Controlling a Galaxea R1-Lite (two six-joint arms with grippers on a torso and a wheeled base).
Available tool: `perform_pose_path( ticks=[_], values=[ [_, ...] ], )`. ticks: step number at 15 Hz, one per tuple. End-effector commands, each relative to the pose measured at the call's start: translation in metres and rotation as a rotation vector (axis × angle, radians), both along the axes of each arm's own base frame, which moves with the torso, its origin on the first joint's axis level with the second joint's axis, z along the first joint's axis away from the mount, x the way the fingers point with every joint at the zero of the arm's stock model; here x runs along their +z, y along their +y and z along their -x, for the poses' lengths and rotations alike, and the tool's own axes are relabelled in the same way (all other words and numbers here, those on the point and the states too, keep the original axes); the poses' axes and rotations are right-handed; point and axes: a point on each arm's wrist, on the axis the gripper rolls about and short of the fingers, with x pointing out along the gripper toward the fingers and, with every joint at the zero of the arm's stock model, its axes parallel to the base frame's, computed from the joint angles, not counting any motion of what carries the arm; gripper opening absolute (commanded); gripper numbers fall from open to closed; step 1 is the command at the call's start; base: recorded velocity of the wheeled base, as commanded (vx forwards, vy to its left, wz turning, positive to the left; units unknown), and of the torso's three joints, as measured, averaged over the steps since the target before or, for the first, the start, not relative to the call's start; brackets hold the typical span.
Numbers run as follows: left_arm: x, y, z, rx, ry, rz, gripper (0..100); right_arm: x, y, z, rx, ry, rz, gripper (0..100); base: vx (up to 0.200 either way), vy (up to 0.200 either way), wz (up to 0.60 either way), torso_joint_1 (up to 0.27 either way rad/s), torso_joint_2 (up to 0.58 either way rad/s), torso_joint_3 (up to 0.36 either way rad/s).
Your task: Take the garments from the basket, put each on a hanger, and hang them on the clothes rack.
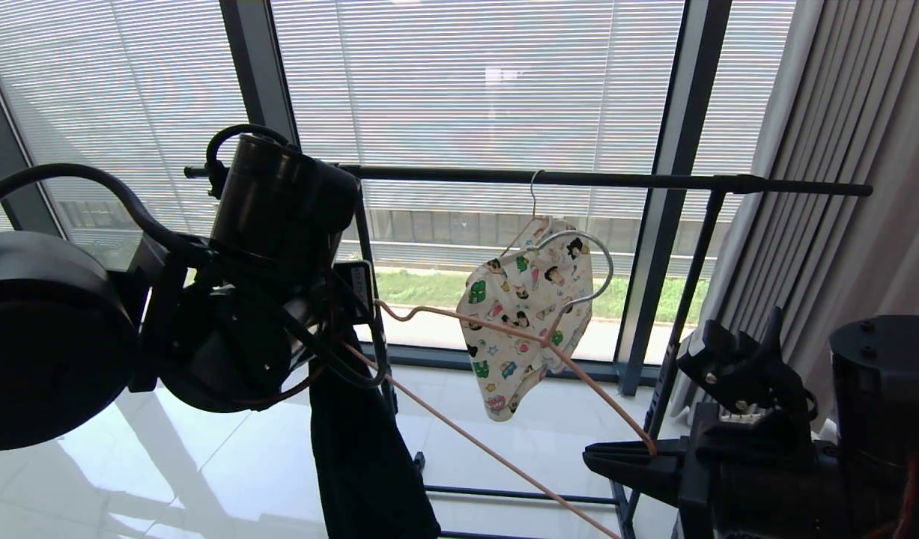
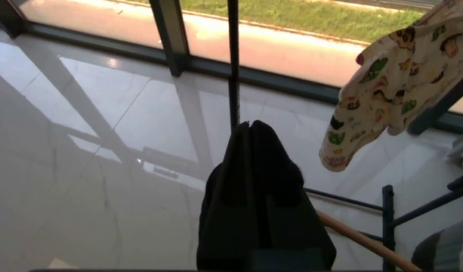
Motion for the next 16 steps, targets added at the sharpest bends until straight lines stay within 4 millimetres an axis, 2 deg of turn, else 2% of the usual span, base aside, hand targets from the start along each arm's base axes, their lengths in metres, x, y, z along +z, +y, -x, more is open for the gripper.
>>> perform_pose_path(
  ticks=[1,6,9,13,16],
  values=[
    [0.0,-0.002,0.002,-0.006,-0.002,0.0,0,-0.003,0.01,-0.008,0.001,0.005,0.006,0,0.0,0.0,0.0,0.0,0.0,0.0],
    [0.002,-0.012,0.011,-0.054,-0.008,0.008,0,-0.004,0.031,-0.023,-0.025,-0.018,-0.001,0,0.0,0.0,0.0,0.0,0.0,0.0],
    [0.006,-0.031,0.031,-0.16,-0.014,0.02,0,-0.003,0.041,-0.029,-0.02,-0.02,-0.003,0,0.0,0.0,0.0,0.0,0.0,0.0],
    [0.011,-0.055,0.056,-0.296,-0.044,0.066,0,-0.008,0.047,-0.028,-0.008,-0.012,0.01,0,0.0,0.0,0.0,0.0,0.0,0.0],
    [0.012,-0.063,0.062,-0.342,-0.065,0.1,0,-0.008,0.047,-0.028,-0.036,-0.023,0.018,0,0.0,0.0,0.0,0.0,0.0,0.0]
  ],
)
